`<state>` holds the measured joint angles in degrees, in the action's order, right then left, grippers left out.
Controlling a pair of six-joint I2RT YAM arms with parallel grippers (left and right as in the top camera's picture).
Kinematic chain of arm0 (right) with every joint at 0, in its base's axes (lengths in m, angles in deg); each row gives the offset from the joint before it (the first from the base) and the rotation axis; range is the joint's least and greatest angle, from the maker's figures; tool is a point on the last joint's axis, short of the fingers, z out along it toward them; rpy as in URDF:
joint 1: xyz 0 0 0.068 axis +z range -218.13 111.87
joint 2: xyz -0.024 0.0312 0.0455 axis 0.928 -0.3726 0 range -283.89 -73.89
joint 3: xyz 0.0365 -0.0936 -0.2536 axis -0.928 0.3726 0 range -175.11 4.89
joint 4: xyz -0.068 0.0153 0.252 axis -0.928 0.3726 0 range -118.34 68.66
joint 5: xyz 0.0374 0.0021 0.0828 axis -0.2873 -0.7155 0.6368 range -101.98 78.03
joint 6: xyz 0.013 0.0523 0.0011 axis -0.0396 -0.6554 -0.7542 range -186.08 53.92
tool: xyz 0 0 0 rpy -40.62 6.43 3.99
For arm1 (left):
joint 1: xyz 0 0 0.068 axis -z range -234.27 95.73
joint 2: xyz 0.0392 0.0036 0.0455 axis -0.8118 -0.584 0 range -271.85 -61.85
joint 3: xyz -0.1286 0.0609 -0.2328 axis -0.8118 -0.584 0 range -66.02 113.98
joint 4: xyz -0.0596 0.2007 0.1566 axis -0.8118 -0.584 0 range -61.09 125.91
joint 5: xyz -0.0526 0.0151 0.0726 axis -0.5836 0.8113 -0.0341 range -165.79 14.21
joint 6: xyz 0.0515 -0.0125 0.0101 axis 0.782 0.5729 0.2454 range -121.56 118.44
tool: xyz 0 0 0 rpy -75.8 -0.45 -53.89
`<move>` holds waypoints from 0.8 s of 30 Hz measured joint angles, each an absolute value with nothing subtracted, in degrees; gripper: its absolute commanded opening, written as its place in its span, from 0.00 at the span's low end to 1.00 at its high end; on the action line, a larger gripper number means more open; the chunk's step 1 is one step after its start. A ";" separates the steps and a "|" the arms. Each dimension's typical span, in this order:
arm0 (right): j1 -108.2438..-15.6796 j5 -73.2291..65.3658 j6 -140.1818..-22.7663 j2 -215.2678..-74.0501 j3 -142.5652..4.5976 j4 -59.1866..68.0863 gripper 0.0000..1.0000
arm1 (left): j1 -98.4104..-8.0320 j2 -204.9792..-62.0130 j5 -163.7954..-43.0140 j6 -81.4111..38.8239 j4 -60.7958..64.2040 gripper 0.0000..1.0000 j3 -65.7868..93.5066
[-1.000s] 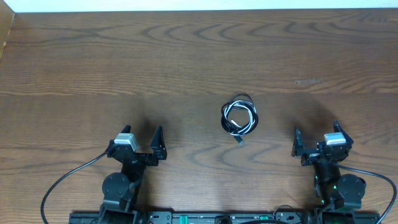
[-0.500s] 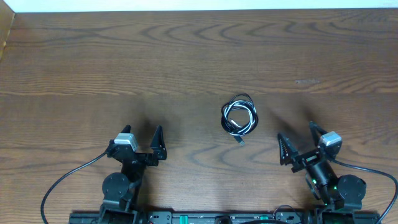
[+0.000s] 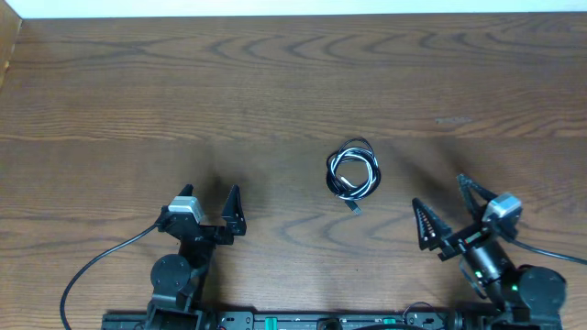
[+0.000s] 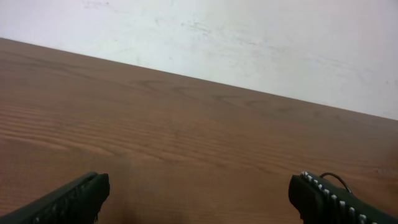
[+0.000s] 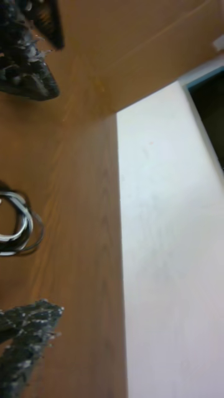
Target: Untangle cables
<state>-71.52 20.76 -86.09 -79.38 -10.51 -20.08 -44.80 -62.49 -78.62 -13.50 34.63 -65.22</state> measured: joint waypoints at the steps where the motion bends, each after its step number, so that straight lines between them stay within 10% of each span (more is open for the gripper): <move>1: -71.52 20.76 -86.48 -81.04 -12.58 -18.82 0.99 | -44.80 -62.49 -78.60 -13.52 34.61 0.98 -65.22; 24: -71.52 29.61 -82.92 -122.88 -48.76 16.57 0.99 | -44.80 -62.49 -78.62 -13.50 34.61 0.98 -65.22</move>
